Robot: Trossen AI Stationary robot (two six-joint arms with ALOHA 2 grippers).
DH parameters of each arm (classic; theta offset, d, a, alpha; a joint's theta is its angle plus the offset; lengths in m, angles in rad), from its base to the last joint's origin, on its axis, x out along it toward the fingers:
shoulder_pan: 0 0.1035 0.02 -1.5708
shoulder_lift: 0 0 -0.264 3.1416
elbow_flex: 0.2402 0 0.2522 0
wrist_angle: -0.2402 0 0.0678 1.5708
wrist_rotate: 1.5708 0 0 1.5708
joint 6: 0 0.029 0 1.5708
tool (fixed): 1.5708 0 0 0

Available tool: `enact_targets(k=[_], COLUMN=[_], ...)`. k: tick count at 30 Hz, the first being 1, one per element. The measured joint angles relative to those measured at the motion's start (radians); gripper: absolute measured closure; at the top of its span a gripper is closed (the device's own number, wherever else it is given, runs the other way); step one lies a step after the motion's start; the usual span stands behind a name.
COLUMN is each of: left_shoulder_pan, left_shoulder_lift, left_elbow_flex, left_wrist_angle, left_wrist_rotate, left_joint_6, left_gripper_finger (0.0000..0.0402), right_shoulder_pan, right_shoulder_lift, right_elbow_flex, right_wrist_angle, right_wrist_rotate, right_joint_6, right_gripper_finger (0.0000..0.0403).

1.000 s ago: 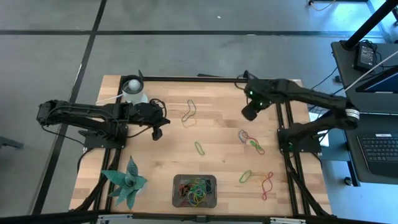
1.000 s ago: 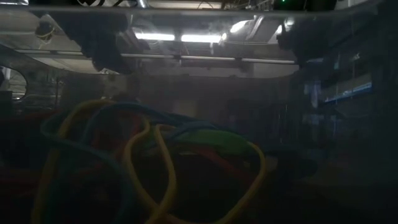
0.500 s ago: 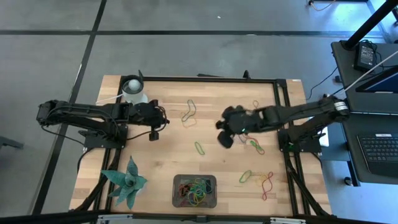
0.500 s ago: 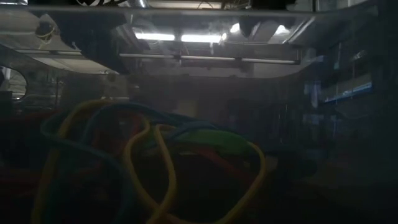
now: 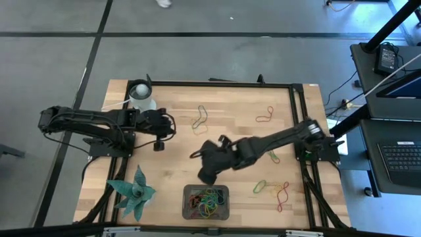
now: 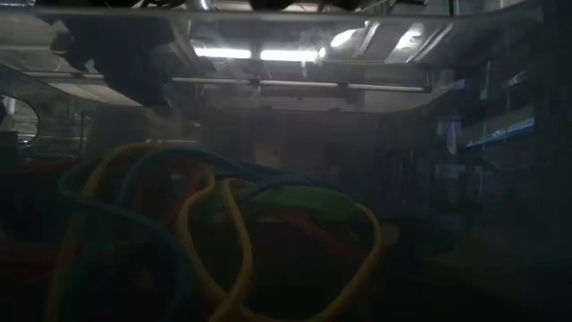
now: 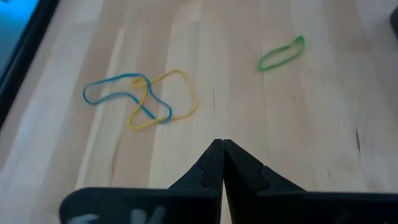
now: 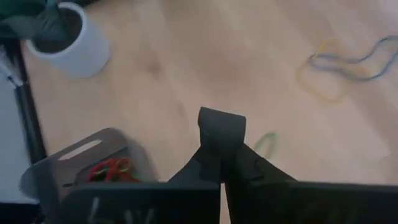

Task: Pick and place rubber bands into bin
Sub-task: Put the black rubber band into the black bin

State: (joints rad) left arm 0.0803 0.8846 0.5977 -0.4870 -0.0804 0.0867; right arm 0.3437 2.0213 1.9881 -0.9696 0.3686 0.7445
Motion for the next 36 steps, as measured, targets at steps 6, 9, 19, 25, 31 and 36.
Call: enact_targets(k=[6, 9, 19, 25, 31, 36], left_shoulder_pan=[0.000, 0.000, 0.000, 0.000, 0.000, 0.000], left_shoulder_lift=[-0.024, -0.040, -0.048, -0.048, -0.048, -0.048], left_elbow_flex=[0.000, 0.000, 0.000, 0.000, 0.000, 0.000], left_wrist_angle=[-0.041, -0.046, -0.045, -0.042, -0.042, -0.042], left_wrist_rotate=[0.016, 0.035, 0.056, 0.056, 0.056, 0.056], left_joint_6=[-0.024, -0.025, -0.043, -0.052, -0.069, -0.074], left_gripper_finger=[0.0400, 0.0400, 0.0400, 0.0400, 0.0400, 0.0400], right_shoulder_pan=[0.040, 0.068, 0.197, 0.209, 0.192, 0.187], right_shoulder_lift=[0.104, 0.138, 0.168, 0.242, 0.316, 0.319], right_elbow_flex=[0.054, 0.054, 0.053, 0.049, 0.049, 0.050], right_wrist_angle=[-0.001, -0.004, -0.024, -0.030, 0.038, 0.046], right_wrist_rotate=[-0.102, -0.174, -0.247, -0.246, -0.260, -0.263], right_joint_6=[0.086, 0.121, 0.138, 0.169, 0.179, 0.221], right_gripper_finger=[0.0403, 0.0403, 0.0403, 0.0403, 0.0401, 0.0370])
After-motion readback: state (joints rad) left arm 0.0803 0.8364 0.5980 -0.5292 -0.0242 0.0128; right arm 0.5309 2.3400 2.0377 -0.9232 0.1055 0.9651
